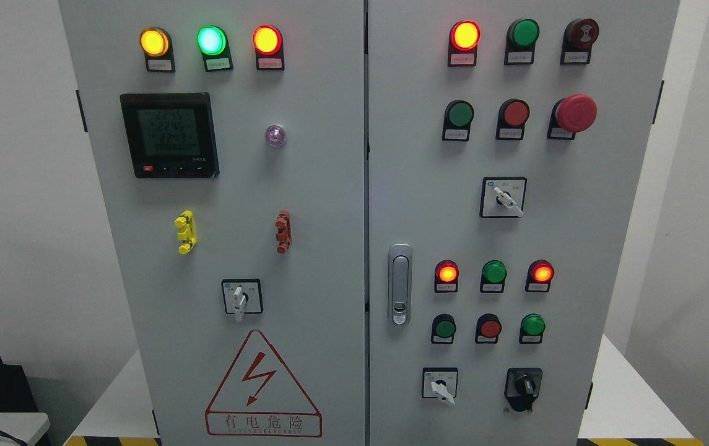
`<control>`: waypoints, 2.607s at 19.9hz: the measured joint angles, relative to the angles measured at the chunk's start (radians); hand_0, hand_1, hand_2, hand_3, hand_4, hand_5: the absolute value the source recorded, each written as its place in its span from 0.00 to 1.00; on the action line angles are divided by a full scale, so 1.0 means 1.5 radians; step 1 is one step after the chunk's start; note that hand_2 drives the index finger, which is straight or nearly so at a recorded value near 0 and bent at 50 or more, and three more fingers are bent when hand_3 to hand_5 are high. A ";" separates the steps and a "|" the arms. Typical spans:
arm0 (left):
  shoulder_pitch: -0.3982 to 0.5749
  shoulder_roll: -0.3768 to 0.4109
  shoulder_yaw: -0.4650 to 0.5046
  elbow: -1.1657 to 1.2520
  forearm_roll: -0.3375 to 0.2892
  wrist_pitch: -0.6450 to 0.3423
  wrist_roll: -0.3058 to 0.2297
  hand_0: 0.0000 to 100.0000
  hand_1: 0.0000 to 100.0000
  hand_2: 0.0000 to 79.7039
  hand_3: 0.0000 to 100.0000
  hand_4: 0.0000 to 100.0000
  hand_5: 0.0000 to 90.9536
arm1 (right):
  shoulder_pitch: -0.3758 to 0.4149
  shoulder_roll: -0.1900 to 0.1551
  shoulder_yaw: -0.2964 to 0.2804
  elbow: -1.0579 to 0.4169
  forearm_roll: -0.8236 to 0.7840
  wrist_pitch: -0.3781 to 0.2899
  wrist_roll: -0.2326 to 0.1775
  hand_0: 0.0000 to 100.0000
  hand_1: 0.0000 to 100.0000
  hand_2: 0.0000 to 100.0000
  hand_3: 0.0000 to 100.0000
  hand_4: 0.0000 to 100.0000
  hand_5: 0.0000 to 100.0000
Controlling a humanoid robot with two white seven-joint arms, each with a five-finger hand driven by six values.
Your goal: Turn on light switch 1
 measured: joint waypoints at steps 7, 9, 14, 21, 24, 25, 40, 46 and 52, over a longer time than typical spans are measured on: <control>-0.001 0.010 0.062 -0.172 0.000 -0.005 0.012 0.51 0.01 0.22 0.31 0.35 0.03 | 0.000 0.000 0.000 0.000 0.000 0.000 0.000 0.12 0.39 0.00 0.00 0.00 0.00; -0.004 0.014 0.077 -0.224 0.000 -0.007 0.014 0.49 0.00 0.24 0.33 0.40 0.09 | 0.000 0.000 0.000 0.000 0.000 0.000 0.000 0.12 0.39 0.00 0.00 0.00 0.00; -0.011 0.025 0.105 -0.339 0.000 -0.051 -0.012 0.29 0.10 0.31 0.41 0.52 0.27 | 0.000 0.000 0.000 0.000 0.000 0.000 0.000 0.12 0.39 0.00 0.00 0.00 0.00; -0.040 0.031 0.115 -0.477 0.000 -0.075 -0.023 0.24 0.15 0.37 0.46 0.55 0.30 | 0.000 0.000 0.000 0.000 0.000 0.000 0.000 0.12 0.39 0.00 0.00 0.00 0.00; -0.057 0.033 0.110 -0.532 0.000 -0.079 -0.023 0.24 0.15 0.39 0.48 0.56 0.31 | 0.000 0.000 0.000 0.000 0.000 0.000 0.000 0.12 0.39 0.00 0.00 0.00 0.00; -0.065 0.033 0.107 -0.548 0.000 -0.078 -0.024 0.24 0.15 0.40 0.49 0.57 0.32 | 0.000 0.000 0.000 0.000 0.000 0.000 0.000 0.12 0.39 0.00 0.00 0.00 0.00; -0.152 0.002 0.000 -0.738 0.021 -0.062 -0.023 0.23 0.16 0.51 0.63 0.70 0.66 | 0.000 0.000 0.000 0.000 0.000 0.000 0.000 0.12 0.39 0.00 0.00 0.00 0.00; -0.180 -0.008 -0.067 -0.784 0.008 -0.017 0.018 0.20 0.21 0.55 0.65 0.72 0.70 | 0.000 0.000 0.000 0.000 0.000 0.000 0.000 0.12 0.39 0.00 0.00 0.00 0.00; -0.236 -0.027 -0.150 -0.814 0.003 0.085 0.091 0.16 0.24 0.60 0.70 0.75 0.75 | 0.000 0.000 0.000 0.000 0.000 0.000 0.000 0.12 0.39 0.00 0.00 0.00 0.00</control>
